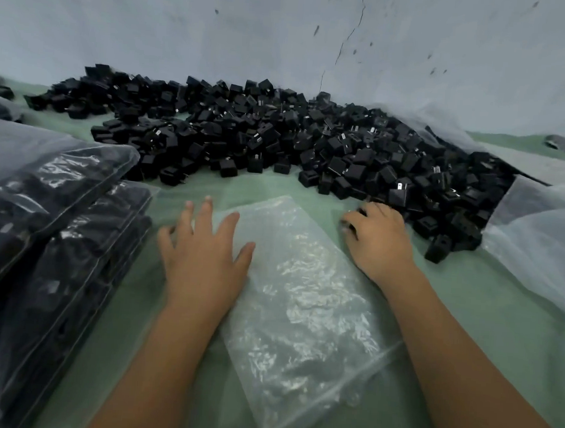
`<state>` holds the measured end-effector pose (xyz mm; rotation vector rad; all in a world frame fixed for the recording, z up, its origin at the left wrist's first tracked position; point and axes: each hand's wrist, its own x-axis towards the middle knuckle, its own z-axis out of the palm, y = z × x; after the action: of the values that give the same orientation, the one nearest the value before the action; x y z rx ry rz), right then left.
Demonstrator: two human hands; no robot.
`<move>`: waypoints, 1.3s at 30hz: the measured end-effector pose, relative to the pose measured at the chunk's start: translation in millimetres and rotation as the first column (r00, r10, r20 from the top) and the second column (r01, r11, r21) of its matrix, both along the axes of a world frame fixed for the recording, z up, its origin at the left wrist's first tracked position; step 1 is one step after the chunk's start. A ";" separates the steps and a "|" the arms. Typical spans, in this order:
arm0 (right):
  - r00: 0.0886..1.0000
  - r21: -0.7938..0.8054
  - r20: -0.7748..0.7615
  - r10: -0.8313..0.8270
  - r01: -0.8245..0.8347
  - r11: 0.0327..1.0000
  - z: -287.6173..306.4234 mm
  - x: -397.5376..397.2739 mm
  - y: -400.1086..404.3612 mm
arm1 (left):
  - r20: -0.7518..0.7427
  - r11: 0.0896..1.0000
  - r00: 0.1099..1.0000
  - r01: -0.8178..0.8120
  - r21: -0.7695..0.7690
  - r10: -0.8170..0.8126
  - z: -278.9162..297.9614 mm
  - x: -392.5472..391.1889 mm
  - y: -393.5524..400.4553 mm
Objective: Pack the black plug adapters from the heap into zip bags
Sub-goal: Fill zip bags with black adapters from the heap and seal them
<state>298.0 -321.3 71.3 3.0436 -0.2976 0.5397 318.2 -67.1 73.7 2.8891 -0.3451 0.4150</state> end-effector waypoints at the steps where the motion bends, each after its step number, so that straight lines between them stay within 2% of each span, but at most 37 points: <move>1: 0.997 -0.001 0.070 0.027 -0.027 1.000 1.0 -6.9 -1.4 | 0.077 0.997 0.997 0.031 -0.064 -0.026 4.4 -8.4 -4.2; 3: 0.979 0.066 0.201 0.031 -0.045 0.997 2.9 -22.1 5.8 | 0.167 0.978 0.979 0.145 -0.150 -0.119 11.5 -31.0 -17.9; 4: 0.965 0.135 0.262 0.010 -0.047 0.990 2.9 -30.0 12.5 | 0.160 0.965 0.968 0.215 -0.149 -0.191 13.6 -43.9 -26.2; 7: 0.896 0.345 0.438 -0.072 -0.093 0.934 5.4 -50.1 36.8 | -0.084 0.923 0.920 0.379 -0.071 -0.384 8.4 -69.7 -44.8; 10: 0.831 0.444 0.545 -0.109 -0.176 0.879 7.3 -64.8 58.4 | -0.291 0.887 0.858 0.458 0.062 -0.423 -1.0 -58.9 -41.9; 12: 0.811 0.442 0.581 -0.071 -0.241 0.864 7.0 -74.3 71.2 | -0.277 0.900 0.873 0.432 0.056 -0.402 0.0 -47.2 -33.7; 13: 0.803 0.415 0.595 -0.026 -0.279 0.866 6.0 -78.5 76.9 | -0.212 0.913 0.896 0.405 0.034 -0.390 1.6 -42.8 -29.8; 15: 0.802 0.363 0.593 0.064 -0.337 0.869 3.2 -84.4 85.3 | 0.003 0.923 0.926 0.375 -0.086 -0.376 4.1 -41.5 -23.4; 16: 0.812 0.366 0.577 0.091 -0.356 0.860 2.1 -85.2 87.1 | 0.049 0.904 0.921 0.389 -0.180 -0.387 5.4 -43.0 -20.5; 17: 0.825 0.387 0.555 0.107 -0.370 0.845 1.8 -85.0 87.4 | 0.019 0.867 0.903 0.418 -0.272 -0.429 6.1 -44.8 -16.4; 19: 0.842 0.409 0.524 0.130 -0.382 0.829 2.3 -83.8 85.5 | -0.160 0.796 0.816 0.466 -0.387 -0.556 8.7 -47.7 -5.2; 22: 0.834 0.426 0.534 0.141 -0.409 0.807 2.6 -83.3 84.2 | -0.346 0.768 0.711 0.430 -0.475 -0.613 13.0 -41.6 15.6; 25: 0.821 0.499 0.549 0.156 -0.472 0.726 4.3 -85.4 90.5 | -0.353 0.775 0.711 0.436 -0.458 -0.608 9.9 -33.6 22.2; 29: 0.814 0.448 0.523 0.252 -0.514 0.731 2.8 -86.9 100.7 | -0.271 0.734 0.769 0.348 -0.583 -0.580 4.1 -36.9 13.0; 33: 0.816 0.436 0.463 0.345 -0.549 0.714 1.2 -87.5 111.5 | -0.315 0.624 0.730 0.192 -0.757 -0.607 5.2 -39.4 12.5; 39: 0.825 0.412 0.431 0.366 -0.541 0.733 3.3 -90.4 108.6 | -0.328 0.605 0.766 0.098 -0.790 -0.552 6.6 -38.4 12.6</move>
<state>207.6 -212.6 74.7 3.5498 0.4136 1.1755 279.8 -54.5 80.3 1.9221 -0.4790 -0.3093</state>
